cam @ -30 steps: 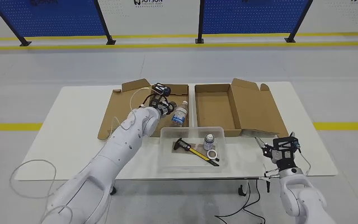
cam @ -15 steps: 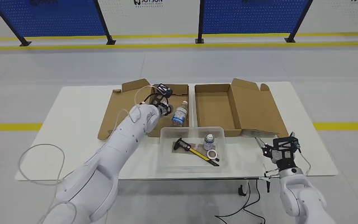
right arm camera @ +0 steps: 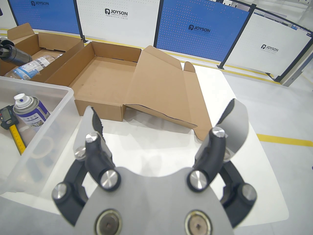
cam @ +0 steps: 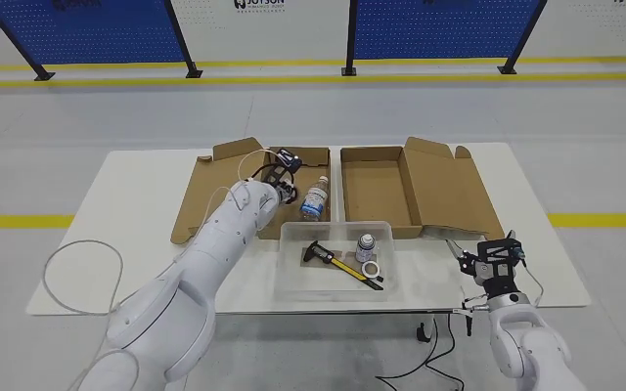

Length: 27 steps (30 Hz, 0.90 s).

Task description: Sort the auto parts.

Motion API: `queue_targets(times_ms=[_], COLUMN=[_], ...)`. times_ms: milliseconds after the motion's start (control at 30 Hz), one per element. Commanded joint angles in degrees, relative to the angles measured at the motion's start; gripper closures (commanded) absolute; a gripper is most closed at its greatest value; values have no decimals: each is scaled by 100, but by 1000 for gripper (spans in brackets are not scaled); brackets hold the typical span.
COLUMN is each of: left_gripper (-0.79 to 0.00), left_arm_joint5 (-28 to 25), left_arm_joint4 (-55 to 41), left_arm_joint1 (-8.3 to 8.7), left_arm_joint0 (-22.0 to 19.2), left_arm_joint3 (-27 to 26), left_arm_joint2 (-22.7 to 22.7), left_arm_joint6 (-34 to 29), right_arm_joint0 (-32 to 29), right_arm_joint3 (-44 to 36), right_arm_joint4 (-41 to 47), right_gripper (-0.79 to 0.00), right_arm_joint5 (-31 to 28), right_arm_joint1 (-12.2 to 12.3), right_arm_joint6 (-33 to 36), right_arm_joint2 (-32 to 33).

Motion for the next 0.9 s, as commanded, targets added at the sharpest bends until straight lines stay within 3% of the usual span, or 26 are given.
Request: queue_targets(times_ms=[0, 100, 267, 333, 367, 433, 467, 500, 533, 600, 767, 867], left_gripper=[0, -9, -154, 0, 0, -71, -148, -151, -92, -105, -302, -699], left_arm_joint5=[-14, -7, -15, -94, -98, -76, -74, -56, -44, 1, 91, 129], left_arm_joint4=[5, 44, 89, 94, 95, 122, 130, 130, 139, 146, 116, 68], left_arm_joint1=[-30, -67, -125, -147, -153, -175, -180, -187, -194, -207, -218, -223], left_arm_joint0=[-15, -38, -46, -55, -60, -66, -69, -79, -91, -125, -233, -300], left_arm_joint3=[76, 163, 281, 321, 333, 367, 380, 397, 408, 423, 459, 450], left_arm_joint2=[0, 9, 16, 18, 16, 19, 19, 12, 9, -9, -76, -136], left_arm_joint6=[-14, 10, 49, 6, 5, 28, 38, 59, 76, 191, 398, 573], right_arm_joint0=[0, 0, 0, 0, 0, 0, 0, 0, 0, 0, 0, 0], right_arm_joint3=[0, 0, 0, 0, 0, 0, 0, 0, 0, 0, 0, 0], right_arm_joint4=[0, 0, 0, 0, 0, 0, 0, 0, 0, 0, 0, 0], right_gripper=[-785, -785, -785, -785, -785, -785, -785, -785, -785, -785, -785, -785], right_arm_joint5=[0, 0, 0, 0, 0, 0, 0, 0, 0, 0, 0, 0], right_arm_joint1=[0, 0, 0, 0, 0, 0, 0, 0, 0, 0, 0, 0], right_arm_joint6=[0, 0, 0, 0, 0, 0, 0, 0, 0, 0, 0, 0], right_arm_joint2=[0, 0, 0, 0, 0, 0, 0, 0, 0, 0, 0, 0])
